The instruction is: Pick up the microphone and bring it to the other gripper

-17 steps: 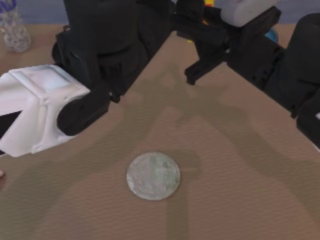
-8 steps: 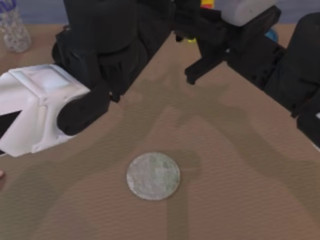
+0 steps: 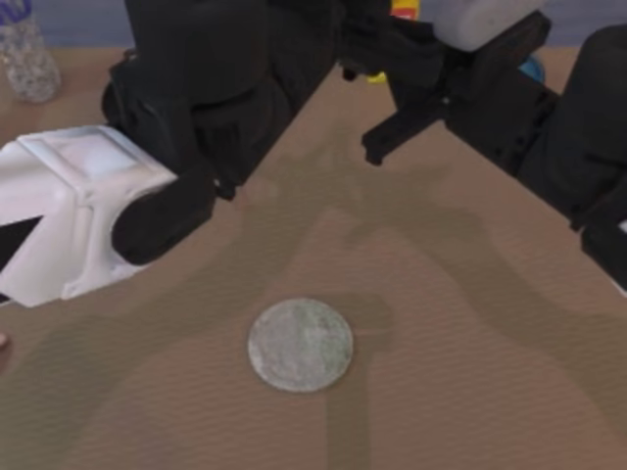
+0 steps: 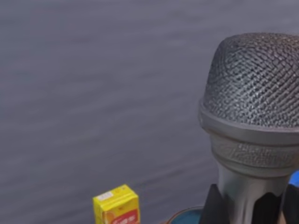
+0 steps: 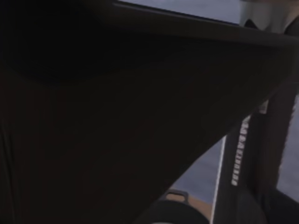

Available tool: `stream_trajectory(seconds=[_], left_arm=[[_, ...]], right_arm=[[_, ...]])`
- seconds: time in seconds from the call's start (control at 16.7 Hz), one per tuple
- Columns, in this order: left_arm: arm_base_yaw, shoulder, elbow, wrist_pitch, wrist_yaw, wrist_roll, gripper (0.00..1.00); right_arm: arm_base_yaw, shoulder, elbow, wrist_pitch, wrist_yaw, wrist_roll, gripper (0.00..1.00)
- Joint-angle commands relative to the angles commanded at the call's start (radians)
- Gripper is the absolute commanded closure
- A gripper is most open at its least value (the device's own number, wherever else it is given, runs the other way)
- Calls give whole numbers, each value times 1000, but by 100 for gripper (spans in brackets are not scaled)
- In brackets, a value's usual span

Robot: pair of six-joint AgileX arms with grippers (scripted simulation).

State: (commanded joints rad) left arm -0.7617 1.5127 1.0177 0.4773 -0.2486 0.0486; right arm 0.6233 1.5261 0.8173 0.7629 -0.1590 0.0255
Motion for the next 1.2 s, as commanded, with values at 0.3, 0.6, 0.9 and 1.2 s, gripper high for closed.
stream_trajectory(seconds=[0.3,0.6,0.9,1.2], left_arm=[[0,0,0,0,0,0,100],[0,0,0,0,0,0,100],[0,0,0,0,0,0,100],[17,-31,-16,-8,10,18,100]], right_arm=[[0,0,0,0,0,0,25],[0,0,0,0,0,0,0],[0,0,0,0,0,0,0],[-46,-35,-36,-17,19,-6,0]])
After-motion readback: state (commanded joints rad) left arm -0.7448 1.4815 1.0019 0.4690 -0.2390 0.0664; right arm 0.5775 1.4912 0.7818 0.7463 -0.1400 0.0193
